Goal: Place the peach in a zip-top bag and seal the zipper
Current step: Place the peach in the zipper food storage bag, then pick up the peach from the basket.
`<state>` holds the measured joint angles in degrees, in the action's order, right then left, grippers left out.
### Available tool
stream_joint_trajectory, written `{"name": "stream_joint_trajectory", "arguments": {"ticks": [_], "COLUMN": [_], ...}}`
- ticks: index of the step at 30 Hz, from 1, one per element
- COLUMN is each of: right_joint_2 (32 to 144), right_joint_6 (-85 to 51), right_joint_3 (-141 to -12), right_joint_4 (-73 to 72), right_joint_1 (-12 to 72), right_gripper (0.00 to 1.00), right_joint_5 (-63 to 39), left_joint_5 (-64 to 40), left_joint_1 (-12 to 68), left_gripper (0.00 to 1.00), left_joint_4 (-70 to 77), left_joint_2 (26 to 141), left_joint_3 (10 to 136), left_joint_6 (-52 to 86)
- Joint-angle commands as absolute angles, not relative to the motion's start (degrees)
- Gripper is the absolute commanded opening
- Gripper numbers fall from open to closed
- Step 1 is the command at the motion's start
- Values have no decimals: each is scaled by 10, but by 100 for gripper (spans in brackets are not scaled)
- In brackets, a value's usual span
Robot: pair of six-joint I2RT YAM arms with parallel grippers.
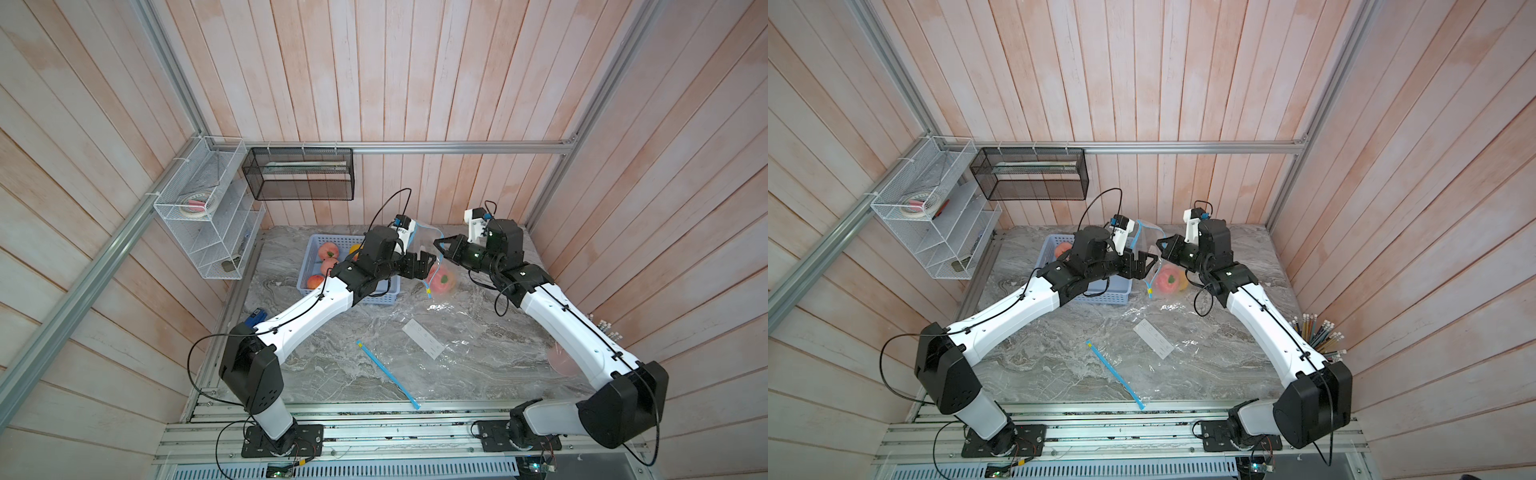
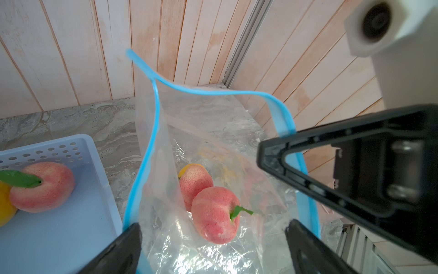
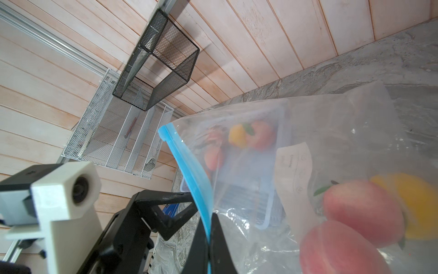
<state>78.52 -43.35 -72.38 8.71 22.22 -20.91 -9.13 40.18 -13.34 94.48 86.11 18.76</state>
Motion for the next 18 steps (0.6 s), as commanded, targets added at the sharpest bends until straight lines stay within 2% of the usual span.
{"name": "stream_joint_trajectory", "arguments": {"ticks": [1, 9, 18], "right_joint_2": [771, 784, 796], "right_joint_6": [-432, -367, -290], "right_joint_3": [-721, -807, -932], "right_joint_4": [80, 172, 320], "right_joint_1": [210, 111, 41], "right_gripper": [0, 0, 0], "right_joint_5": [-208, -169, -81], "left_joint_5": [-95, -82, -42], "left_joint_1": [391, 301, 233], "left_gripper": [98, 100, 100], "left_joint_4": [-119, -86, -141], "left_joint_2": [890, 797, 816], "left_joint_3": [860, 745, 691], "left_joint_6": [199, 241, 254]}}
